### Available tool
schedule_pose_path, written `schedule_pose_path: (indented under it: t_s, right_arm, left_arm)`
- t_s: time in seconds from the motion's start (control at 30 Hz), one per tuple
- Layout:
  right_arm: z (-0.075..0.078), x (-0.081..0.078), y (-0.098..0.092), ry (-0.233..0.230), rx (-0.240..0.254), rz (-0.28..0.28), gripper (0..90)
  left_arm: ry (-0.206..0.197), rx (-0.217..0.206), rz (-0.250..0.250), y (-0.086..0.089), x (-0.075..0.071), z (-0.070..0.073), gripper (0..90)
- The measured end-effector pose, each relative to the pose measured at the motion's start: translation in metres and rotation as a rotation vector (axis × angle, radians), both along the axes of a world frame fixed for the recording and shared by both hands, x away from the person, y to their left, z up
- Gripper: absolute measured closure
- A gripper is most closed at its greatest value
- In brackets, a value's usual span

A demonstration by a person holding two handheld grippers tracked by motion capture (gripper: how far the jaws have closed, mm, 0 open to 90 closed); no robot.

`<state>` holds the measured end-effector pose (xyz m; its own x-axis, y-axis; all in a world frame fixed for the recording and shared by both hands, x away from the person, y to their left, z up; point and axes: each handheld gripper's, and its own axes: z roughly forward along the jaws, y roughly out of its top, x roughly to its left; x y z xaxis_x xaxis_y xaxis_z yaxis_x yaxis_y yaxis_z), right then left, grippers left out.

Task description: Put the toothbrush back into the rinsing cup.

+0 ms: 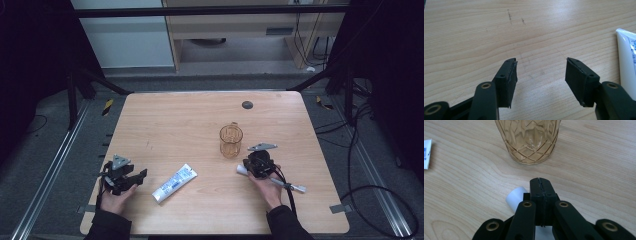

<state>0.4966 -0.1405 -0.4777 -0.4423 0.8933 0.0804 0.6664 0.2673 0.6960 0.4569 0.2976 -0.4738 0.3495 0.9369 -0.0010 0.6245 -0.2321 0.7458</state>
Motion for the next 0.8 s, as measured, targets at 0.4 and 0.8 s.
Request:
schedule_pose_path:
  t_s: [0.4,0.8]
  right_arm:
    - [-0.001,-0.010,-0.002,0.019,-0.013,0.024,90.0]
    - [0.002,-0.023,-0.003,0.031,-0.011,0.047,90.0]
  left_arm:
    - [0.001,-0.002,-0.004,0.000,-0.001,0.001,41.9]
    - [0.001,0.000,-0.008,0.000,-0.001,0.001,41.8]
